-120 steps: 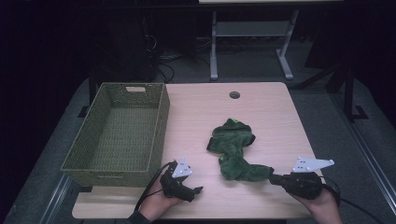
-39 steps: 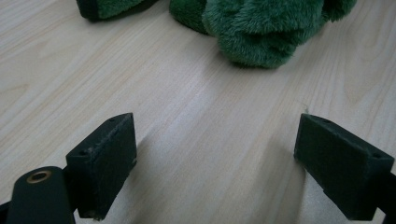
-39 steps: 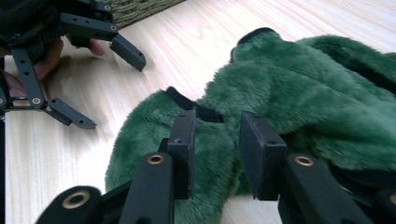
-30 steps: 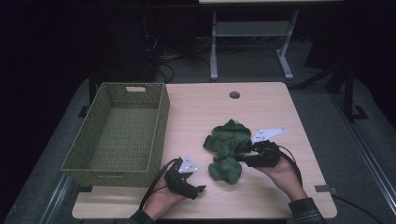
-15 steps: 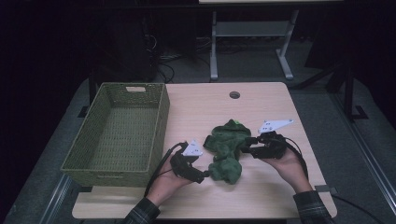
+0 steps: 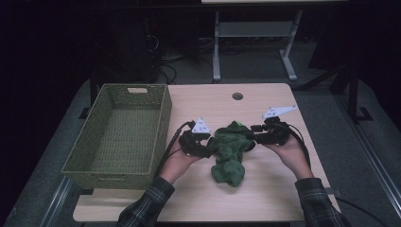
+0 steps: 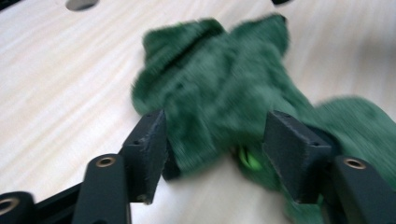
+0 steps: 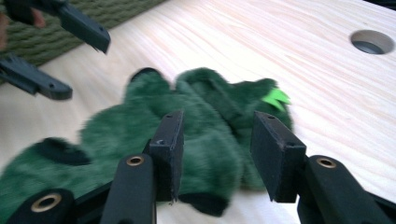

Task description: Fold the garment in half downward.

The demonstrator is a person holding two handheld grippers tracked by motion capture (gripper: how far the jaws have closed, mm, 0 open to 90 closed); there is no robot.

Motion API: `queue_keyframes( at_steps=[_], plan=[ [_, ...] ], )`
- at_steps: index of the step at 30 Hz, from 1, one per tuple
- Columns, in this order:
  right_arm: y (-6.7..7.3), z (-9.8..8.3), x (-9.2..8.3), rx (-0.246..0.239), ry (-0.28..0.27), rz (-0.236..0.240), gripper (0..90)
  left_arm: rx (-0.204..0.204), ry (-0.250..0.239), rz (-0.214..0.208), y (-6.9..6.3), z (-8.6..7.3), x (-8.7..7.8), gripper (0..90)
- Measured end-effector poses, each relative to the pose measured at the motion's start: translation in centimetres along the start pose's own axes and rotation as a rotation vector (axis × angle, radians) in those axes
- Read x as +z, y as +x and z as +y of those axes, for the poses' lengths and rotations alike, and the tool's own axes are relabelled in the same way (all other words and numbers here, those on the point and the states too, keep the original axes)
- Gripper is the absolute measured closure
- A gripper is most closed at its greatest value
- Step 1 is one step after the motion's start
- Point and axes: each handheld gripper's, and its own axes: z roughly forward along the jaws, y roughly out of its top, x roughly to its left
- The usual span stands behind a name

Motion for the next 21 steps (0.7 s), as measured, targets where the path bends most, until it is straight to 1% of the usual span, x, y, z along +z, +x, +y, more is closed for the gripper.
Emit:
queue_keyframes(
  at_steps=[2, 3, 4, 6, 8, 10, 11, 12, 13, 15, 16, 18, 19, 20, 21],
  plan=[
    [-0.6, 0.1, 0.3, 0.018, 0.008, -0.009, 54.5, -0.004, -0.003, 0.009, 0.8, 0.6, 0.7, 42.9],
    [-1.0, 0.1, 0.5, 0.02, 0.014, -0.025, 55.1, -0.009, -0.005, 0.01, 1.0, 0.8, 0.9, 44.0],
    [-1.3, 0.1, 0.6, 0.018, 0.011, -0.032, 55.7, -0.012, -0.002, 0.009, 1.4, 1.0, 1.3, 44.8],
    [-2.2, -0.3, 1.0, 0.051, 0.023, -0.039, 56.2, -0.019, 0.003, 0.011, 2.0, 1.3, 1.9, 45.3],
    [-2.9, -0.7, 1.5, 0.065, 0.04, -0.05, 56.4, -0.015, 0.019, 0.022, 2.5, 1.6, 2.6, 46.5],
    [-3.7, -1.1, 2.0, 0.082, 0.056, -0.055, 56.6, -0.012, 0.033, 0.022, 3.0, 1.8, 3.2, 47.0],
    [-3.9, -1.3, 2.1, 0.098, 0.066, -0.058, 56.7, -0.013, 0.038, 0.028, 3.2, 1.9, 3.5, 47.5],
    [-4.2, -1.4, 2.4, 0.098, 0.071, -0.059, 56.8, -0.012, 0.045, 0.032, 3.5, 2.0, 3.8, 47.7],
    [-4.4, -1.6, 2.6, 0.11, 0.077, -0.062, 56.8, -0.008, 0.052, 0.033, 3.7, 2.0, 4.2, 48.2],
    [-4.8, -1.9, 3.0, 0.113, 0.088, -0.069, 57.0, -0.016, 0.056, 0.031, 4.1, 2.1, 4.8, 49.5],
    [-5.0, -2.0, 3.2, 0.122, 0.096, -0.07, 57.0, -0.017, 0.063, 0.027, 4.4, 2.1, 5.2, 49.6],
    [-5.3, -2.3, 3.7, 0.134, 0.105, -0.07, 57.1, -0.02, 0.064, 0.025, 4.6, 2.2, 5.8, 50.3],
    [-5.4, -2.4, 3.9, 0.143, 0.112, -0.065, 57.8, -0.018, 0.079, 0.029, 4.8, 2.2, 6.2, 50.6],
    [-5.5, -2.6, 4.3, 0.139, 0.119, -0.063, 58.6, -0.016, 0.086, 0.028, 4.9, 2.2, 6.6, 50.8],
    [-5.5, -2.6, 4.6, 0.141, 0.128, -0.055, 59.5, -0.022, 0.09, 0.016, 5.0, 2.1, 6.9, 50.8]
  ],
)
